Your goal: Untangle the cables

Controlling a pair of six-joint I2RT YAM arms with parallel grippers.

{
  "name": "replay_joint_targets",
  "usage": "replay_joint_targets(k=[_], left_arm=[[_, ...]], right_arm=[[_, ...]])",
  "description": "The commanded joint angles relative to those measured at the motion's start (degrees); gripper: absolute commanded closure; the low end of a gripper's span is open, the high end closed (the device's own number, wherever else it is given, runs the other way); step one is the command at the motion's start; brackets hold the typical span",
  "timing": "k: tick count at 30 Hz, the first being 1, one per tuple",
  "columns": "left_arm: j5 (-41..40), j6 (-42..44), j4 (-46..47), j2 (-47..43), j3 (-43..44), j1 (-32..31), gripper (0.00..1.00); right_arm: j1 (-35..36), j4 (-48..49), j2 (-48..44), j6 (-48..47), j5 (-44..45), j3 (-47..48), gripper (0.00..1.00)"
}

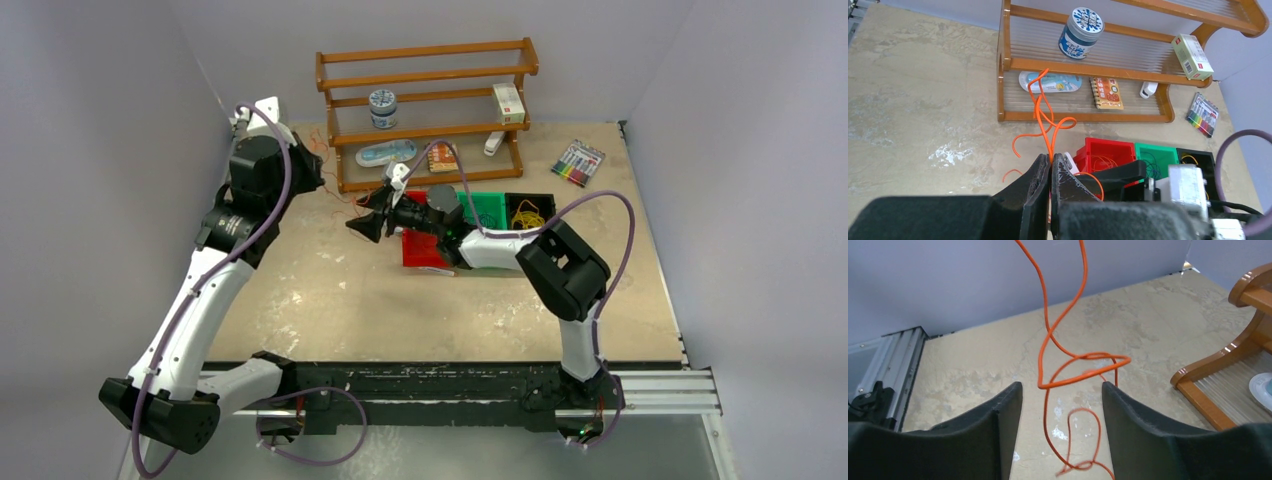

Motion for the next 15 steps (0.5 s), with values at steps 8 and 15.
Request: replay_joint_targets(k=[8,15], left_arm=[[-3.6,0.6,0.7,-0.3,4.5,0.3,1.0],[-10.4,3.5,-2.0,1.7,8.0,0.4,1.0]], right_arm=[[0.2,3.5,-1.0,3.8,3.3,-1.5,0.94],[0.7,3.0,-6.5,5.6,2.9,-10.2,1.0]])
